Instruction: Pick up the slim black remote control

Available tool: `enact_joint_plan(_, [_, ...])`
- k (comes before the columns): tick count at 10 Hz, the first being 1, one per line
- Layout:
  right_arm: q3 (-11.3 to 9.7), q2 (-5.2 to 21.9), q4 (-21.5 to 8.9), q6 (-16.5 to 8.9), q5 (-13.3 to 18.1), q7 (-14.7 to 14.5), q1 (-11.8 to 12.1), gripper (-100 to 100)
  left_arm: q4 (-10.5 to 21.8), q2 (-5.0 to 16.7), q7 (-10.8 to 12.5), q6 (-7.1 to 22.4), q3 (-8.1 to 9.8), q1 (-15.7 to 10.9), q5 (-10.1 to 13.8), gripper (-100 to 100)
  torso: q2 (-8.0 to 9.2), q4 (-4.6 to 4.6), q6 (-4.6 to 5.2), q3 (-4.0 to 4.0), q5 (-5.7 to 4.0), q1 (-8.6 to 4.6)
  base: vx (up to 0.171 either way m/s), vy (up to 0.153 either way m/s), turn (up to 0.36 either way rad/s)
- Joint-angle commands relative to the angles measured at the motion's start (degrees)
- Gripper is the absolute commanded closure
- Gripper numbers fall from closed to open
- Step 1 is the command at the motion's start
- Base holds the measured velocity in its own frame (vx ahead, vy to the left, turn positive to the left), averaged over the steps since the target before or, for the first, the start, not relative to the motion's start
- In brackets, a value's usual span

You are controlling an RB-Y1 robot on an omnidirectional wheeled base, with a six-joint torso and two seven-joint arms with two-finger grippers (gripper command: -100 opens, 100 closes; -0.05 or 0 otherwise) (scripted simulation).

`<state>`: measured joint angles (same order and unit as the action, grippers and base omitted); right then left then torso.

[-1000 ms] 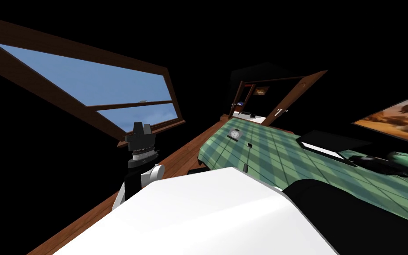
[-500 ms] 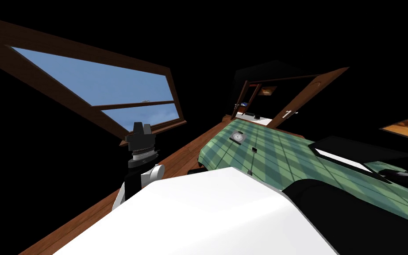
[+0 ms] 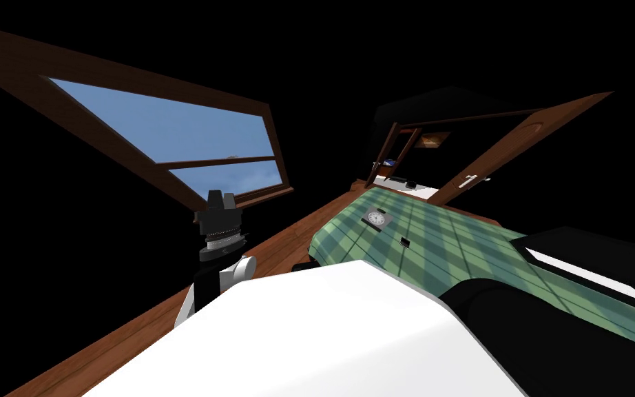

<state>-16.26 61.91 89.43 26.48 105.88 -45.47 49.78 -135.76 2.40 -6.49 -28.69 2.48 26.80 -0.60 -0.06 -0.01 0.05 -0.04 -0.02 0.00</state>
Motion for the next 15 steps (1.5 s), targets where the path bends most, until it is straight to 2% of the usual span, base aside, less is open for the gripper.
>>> enact_joint_plan(1, [-0.41, 0.00, -1.63, -0.04, 1.40, -0.74, -0.60, -100, 0.00, 0.00, 0.00, 0.00, 0.00, 0.00, 0.00, 0, 0.00, 0.00, 0.00, 0.00, 0.00, 0.00, 0.003, -0.025, 0.072])
enact_joint_plan(2, [-0.54, 0.15, -2.17, -0.06, 2.45, -0.58, -0.74, -100, 0.00, 0.00, 0.00, 0.00, 0.00, 0.00, 0.00, 0, 0.02, 0.00, -0.01, 0.01, 0.01, -0.01, 0.003, -0.031, 0.089])
enact_joint_plan(11, [-0.54, 0.15, -2.17, -0.06, 2.45, -0.58, -0.74, -100, 0.00, 0.00, 0.00, 0.00, 0.00, 0.00, 0.00, 0, 0.04, 0.01, 0.01, 0.03, 0.04, 0.16, 0.000, 0.000, -0.001])
enact_joint_plan(15, [1.40, 5.06, -2.50, -5.10, 3.58, -0.86, -1.02, -100, 0.00, -0.01, 0.00, 0.00, -0.01, 0.00, 0.00, 0, 0.02, 0.00, 0.00, 0.01, 0.11, 0.41, 0.001, 0.068, 0.064])
